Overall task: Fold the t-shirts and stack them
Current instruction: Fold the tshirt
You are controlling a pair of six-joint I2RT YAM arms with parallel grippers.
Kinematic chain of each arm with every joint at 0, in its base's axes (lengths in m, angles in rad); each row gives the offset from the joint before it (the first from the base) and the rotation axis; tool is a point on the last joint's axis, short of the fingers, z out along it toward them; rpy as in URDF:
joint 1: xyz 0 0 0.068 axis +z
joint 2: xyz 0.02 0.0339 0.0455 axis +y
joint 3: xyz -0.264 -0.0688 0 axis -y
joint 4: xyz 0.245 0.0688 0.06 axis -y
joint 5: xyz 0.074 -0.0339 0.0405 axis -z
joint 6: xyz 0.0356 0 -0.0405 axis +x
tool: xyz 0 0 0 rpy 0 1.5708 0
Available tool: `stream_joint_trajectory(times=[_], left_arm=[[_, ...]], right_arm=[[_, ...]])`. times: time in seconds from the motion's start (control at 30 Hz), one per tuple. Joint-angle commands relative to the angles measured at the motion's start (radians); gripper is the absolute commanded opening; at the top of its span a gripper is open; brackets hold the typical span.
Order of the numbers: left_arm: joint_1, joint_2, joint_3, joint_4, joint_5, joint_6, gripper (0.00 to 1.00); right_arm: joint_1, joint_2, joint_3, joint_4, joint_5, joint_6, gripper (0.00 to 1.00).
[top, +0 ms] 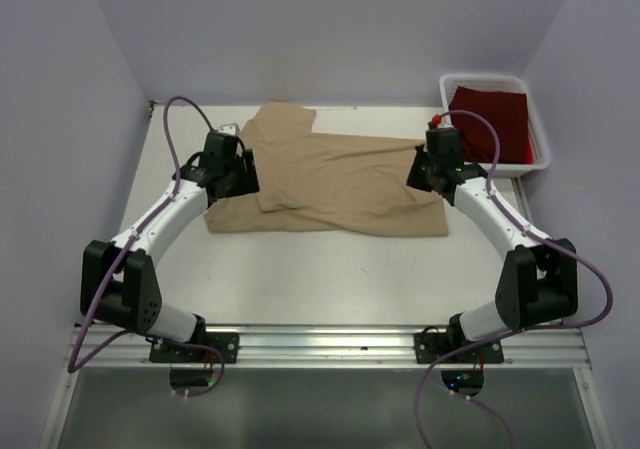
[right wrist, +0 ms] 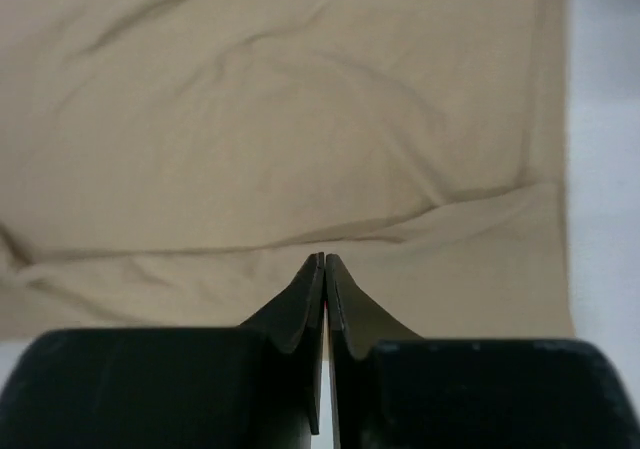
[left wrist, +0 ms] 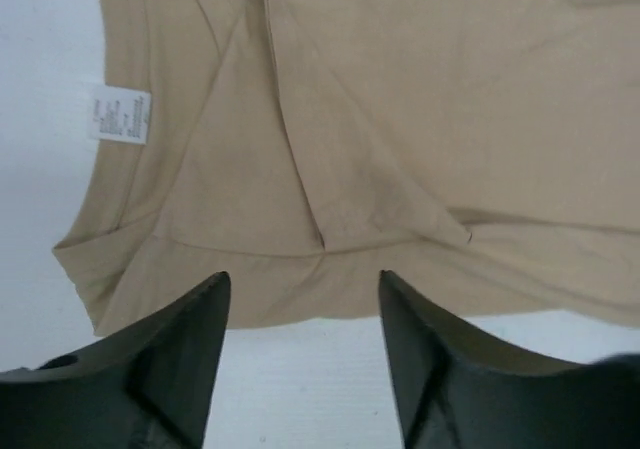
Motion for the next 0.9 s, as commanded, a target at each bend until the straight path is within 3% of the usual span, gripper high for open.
stream_joint_trajectory(times=[0.0,0.03,0.13,0.3,0.67,0.87], left_arm=[[0.008,-0.073,-0.161,0.177,0.156,-0.077,0.6],[0.009,-0.105,-0.224,0.229,0.164,-0.089,0.35],[0.009,-0.143,-0.315,0.287,0.155,-0.125,0.0],[0.011,-0.154,-0.404,0.342,0.069,-0.163,0.0],[0.032,-0.088,-0.474,0.4,-0.015,-0.205,0.0],[0.044,-0.059,-0.505,0.445,0.001,-0.205,0.0]], right_arm=[[0.087,0.008,0.006,0.041,-0.163,-0.035,0.0],[0.127,0.022,0.019,0.053,-0.197,-0.03,0.0],[0.219,0.104,0.117,0.027,-0.304,-0.054,0.0],[0.343,0.282,0.362,-0.06,-0.395,-0.105,0.0],[0.549,0.727,0.905,-0.281,-0.374,-0.165,0.0],[0.598,0.876,1.113,-0.346,-0.323,-0.16,0.0]])
